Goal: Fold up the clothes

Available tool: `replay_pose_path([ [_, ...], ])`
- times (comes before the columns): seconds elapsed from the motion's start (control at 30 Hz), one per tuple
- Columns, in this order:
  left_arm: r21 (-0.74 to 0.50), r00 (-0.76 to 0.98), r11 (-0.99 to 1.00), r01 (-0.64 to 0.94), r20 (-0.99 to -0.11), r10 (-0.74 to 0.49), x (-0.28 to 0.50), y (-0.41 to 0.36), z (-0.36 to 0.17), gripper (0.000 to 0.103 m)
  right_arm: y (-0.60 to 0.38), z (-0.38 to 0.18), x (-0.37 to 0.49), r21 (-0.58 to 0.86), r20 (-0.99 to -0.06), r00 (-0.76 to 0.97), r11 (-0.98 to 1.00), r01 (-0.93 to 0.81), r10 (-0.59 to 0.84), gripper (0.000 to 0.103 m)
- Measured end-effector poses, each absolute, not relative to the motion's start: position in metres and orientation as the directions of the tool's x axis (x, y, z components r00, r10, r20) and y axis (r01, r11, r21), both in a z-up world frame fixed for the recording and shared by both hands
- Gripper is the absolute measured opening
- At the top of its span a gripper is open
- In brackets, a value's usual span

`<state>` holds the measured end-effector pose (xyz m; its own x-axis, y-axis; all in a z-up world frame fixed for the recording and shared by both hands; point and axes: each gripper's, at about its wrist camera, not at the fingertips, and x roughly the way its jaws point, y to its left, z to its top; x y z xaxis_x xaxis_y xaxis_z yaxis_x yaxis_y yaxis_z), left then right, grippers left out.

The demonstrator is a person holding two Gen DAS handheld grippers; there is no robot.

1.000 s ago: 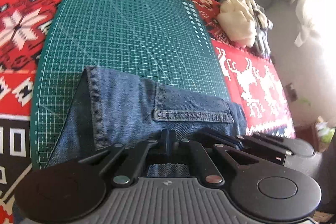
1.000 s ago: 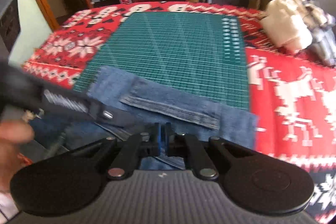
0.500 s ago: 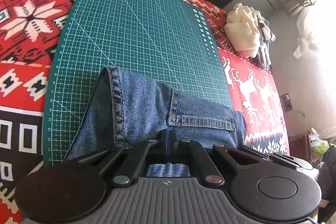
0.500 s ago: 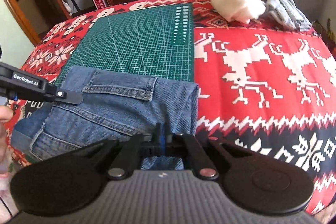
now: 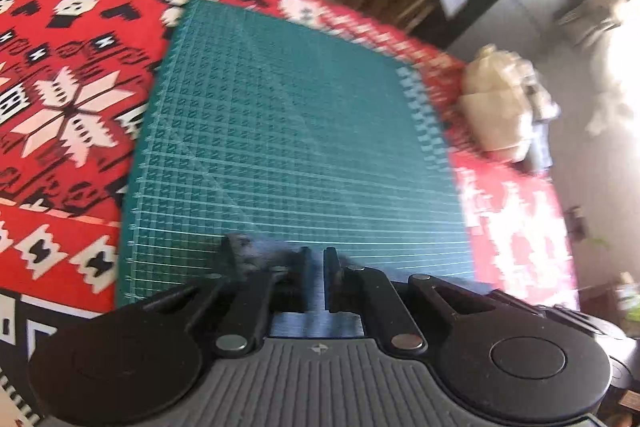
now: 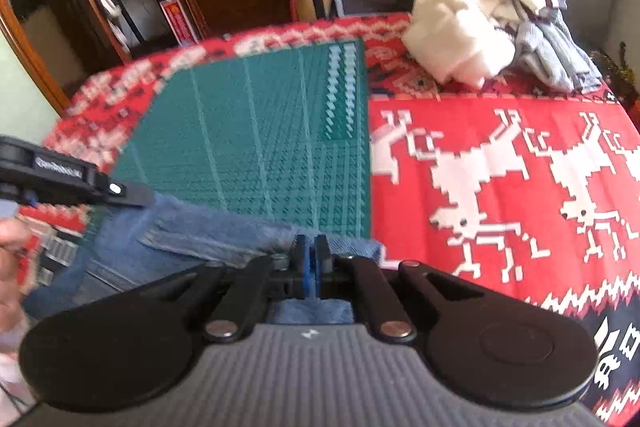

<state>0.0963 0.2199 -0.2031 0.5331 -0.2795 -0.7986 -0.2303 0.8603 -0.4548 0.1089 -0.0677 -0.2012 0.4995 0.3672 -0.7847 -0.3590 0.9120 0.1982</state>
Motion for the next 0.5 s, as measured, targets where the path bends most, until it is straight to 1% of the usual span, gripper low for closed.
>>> replay_pose_path([
  [0.17,-0.448,0.534,0.859,-0.247,-0.803,-0.265,0.093,0.225,-0.207,0.004,-0.087,-0.210,0.093,0.221,-0.781,0.504,0.919,-0.327,0.368,0.000],
  [0.3,-0.438,0.536,0.864,-0.250,-0.806,-0.253,0.090,0.224,-0.203,0.003,-0.097,-0.212,0.088,0.218,-0.807,0.477,0.926,-0.307,0.348,0.000],
  [0.4,-0.422,0.539,0.872,-0.250,-0.809,-0.237,0.086,0.222,-0.198,0.002,-0.103,-0.204,0.083,0.227,-0.811,0.470,0.927,-0.299,0.349,0.002],
  [0.5,-0.437,0.548,0.872,-0.219,-0.795,-0.261,0.076,0.221,-0.188,0.004,-0.099,-0.187,0.071,0.258,-0.784,0.472,0.903,-0.344,0.403,0.002],
])
